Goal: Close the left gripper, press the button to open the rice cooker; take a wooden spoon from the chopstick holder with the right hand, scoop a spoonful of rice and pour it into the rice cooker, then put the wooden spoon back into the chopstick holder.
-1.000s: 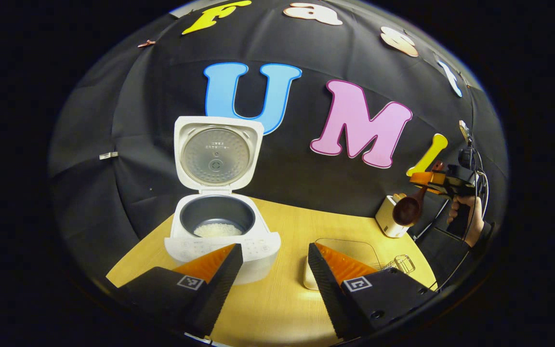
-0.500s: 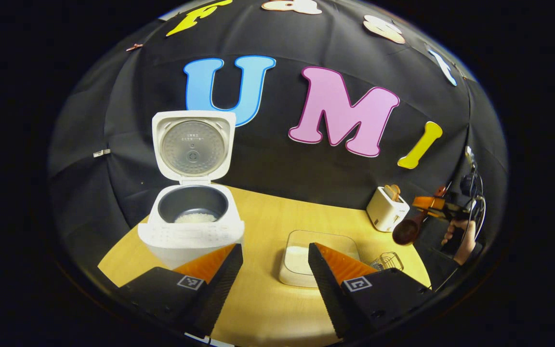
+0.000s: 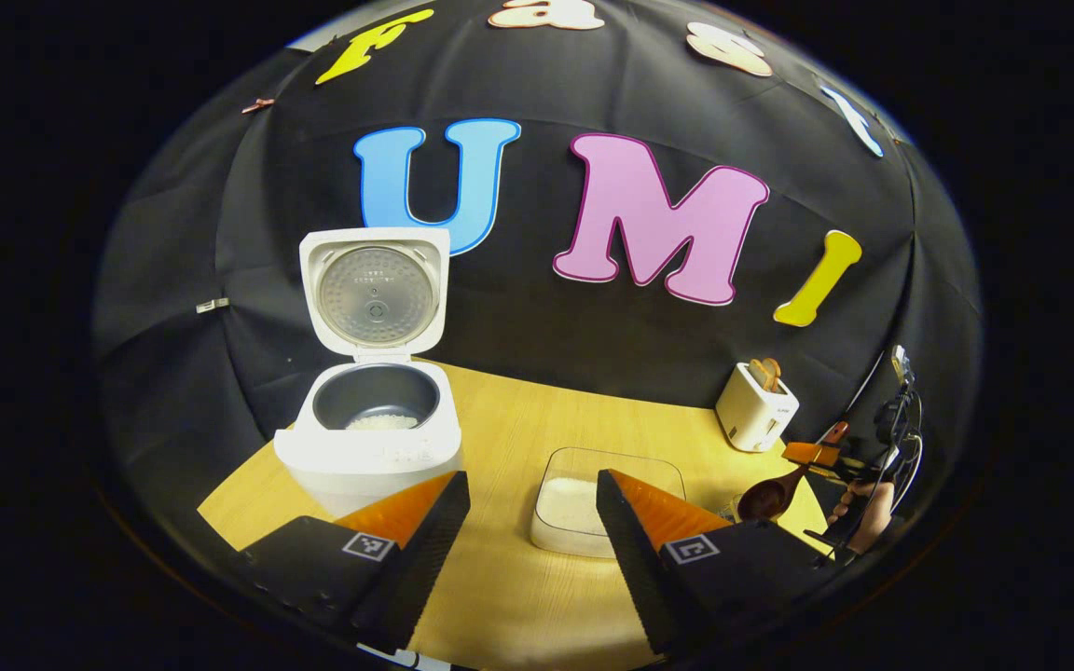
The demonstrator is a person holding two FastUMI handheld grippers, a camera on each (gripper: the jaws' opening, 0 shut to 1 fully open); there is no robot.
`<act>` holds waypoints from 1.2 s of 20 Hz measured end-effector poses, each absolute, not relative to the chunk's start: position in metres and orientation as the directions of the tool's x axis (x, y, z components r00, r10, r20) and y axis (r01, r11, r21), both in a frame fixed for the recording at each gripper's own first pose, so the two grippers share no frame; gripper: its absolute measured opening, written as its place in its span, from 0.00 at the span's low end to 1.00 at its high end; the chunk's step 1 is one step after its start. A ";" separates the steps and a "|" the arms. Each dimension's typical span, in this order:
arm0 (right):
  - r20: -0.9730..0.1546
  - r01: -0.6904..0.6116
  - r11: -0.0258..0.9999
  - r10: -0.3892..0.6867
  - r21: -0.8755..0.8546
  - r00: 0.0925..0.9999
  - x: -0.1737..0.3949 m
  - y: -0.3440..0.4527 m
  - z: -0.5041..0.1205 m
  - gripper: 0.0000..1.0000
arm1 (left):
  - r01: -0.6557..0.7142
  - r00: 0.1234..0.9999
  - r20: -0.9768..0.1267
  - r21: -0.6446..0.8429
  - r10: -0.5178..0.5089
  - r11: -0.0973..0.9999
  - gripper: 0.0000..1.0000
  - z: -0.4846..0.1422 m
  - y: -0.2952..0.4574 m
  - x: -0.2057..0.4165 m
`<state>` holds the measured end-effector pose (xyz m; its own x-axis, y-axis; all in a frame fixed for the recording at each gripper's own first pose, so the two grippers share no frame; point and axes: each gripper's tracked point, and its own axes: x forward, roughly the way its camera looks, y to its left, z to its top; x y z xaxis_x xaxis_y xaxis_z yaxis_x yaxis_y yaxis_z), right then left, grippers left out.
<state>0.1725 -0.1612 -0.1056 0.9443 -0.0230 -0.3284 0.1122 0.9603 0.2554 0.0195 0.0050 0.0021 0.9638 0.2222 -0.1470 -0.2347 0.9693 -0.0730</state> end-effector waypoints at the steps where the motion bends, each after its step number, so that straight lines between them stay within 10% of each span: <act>1: -0.348 0.117 0.961 -0.023 0.251 0.937 0.171 -0.160 -0.117 0.20 | -0.241 0.963 -0.141 -0.067 0.230 0.968 0.89 0.005 0.006 0.018; 5: -0.384 0.147 0.959 -0.045 0.242 0.922 0.170 -0.158 -0.148 0.08 | -0.262 0.958 -0.136 -0.051 0.253 0.964 0.89 0.008 0.010 0.009; 12: -0.407 0.183 0.958 -0.080 0.220 0.910 0.166 -0.161 -0.160 0.23 | -0.288 0.951 -0.140 -0.064 0.277 0.956 0.89 0.005 0.026 -0.001; 16: -0.426 0.226 0.954 -0.125 0.195 0.896 0.158 -0.170 -0.162 0.76 | -0.283 0.955 -0.114 -0.064 0.274 0.957 0.89 0.018 0.042 0.002; 18: -0.434 0.252 0.951 -0.153 0.182 0.888 0.153 -0.174 -0.161 0.73 | -0.281 0.957 -0.092 -0.062 0.275 0.958 0.89 0.027 0.054 0.005; 19: -0.432 0.260 0.948 -0.160 0.184 0.887 0.148 -0.174 -0.156 1.00 | -0.282 0.957 -0.083 -0.064 0.277 0.957 0.89 0.032 0.061 0.007; 24: -0.406 0.333 0.924 -0.236 0.186 0.883 0.127 -0.182 -0.137 0.98 | -0.289 0.957 -0.032 -0.053 0.288 0.956 0.89 0.061 0.106 0.013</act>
<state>0.1267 -0.1817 -0.1374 0.8826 -0.2365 -0.4062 0.3334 0.9242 0.1864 0.0131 0.1060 0.0609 0.9572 0.2876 -0.0323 -0.2890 0.9559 -0.0530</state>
